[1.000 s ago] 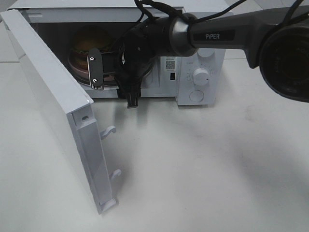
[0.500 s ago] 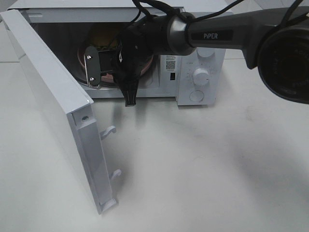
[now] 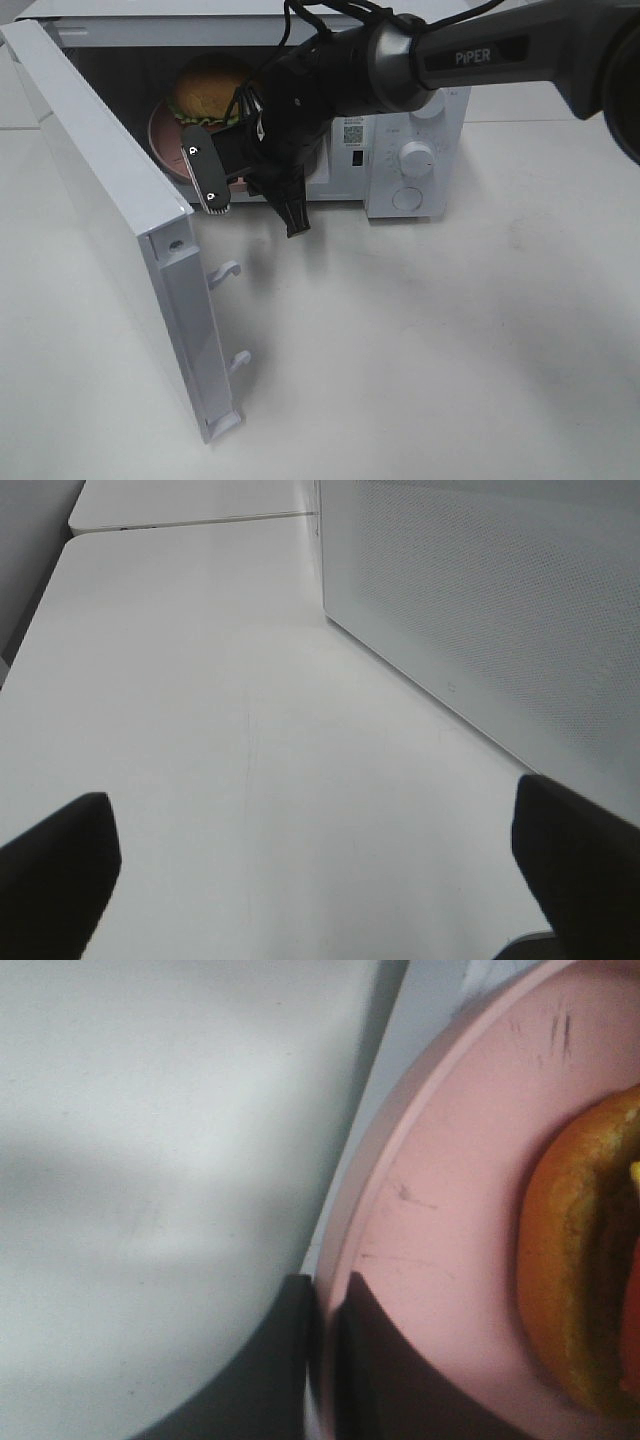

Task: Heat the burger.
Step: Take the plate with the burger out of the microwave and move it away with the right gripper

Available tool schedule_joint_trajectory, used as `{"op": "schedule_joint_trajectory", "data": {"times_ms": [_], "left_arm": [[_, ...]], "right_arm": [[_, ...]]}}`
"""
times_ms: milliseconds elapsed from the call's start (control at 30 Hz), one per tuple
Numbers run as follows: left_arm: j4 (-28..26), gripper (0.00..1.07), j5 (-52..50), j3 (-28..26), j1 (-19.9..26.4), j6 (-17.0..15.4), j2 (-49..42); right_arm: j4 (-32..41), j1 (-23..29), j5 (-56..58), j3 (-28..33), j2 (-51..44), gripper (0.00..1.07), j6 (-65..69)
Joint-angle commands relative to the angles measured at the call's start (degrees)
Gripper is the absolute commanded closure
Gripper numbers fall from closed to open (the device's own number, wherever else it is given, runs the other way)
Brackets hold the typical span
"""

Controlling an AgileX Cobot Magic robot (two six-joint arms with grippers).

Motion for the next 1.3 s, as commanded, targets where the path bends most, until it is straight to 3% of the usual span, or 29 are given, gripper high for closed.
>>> {"op": "schedule_joint_trajectory", "data": {"times_ms": [33, 600, 967, 1300], "left_arm": [[-0.06, 0.06, -0.69, 0.17, -0.06, -0.17, -0.34], [-0.06, 0.06, -0.69, 0.17, -0.06, -0.17, -0.34], [-0.06, 0.06, -0.69, 0.17, -0.06, -0.17, -0.34], [-0.06, 0.06, -0.69, 0.17, -0.06, -0.17, -0.34]], "right_arm": [[-0.23, 0.23, -1.95, 1.2, -1.72, 1.07, -2.12], [12.49, -0.11, -9.8, 14.73, -13.98, 1.07, -20.91], [15.13, -1.49, -9.8, 22.63, -19.82, 1.07, -25.32], [16.62, -1.49, -10.2, 33.29, -27.33, 1.07, -28.82]]}}
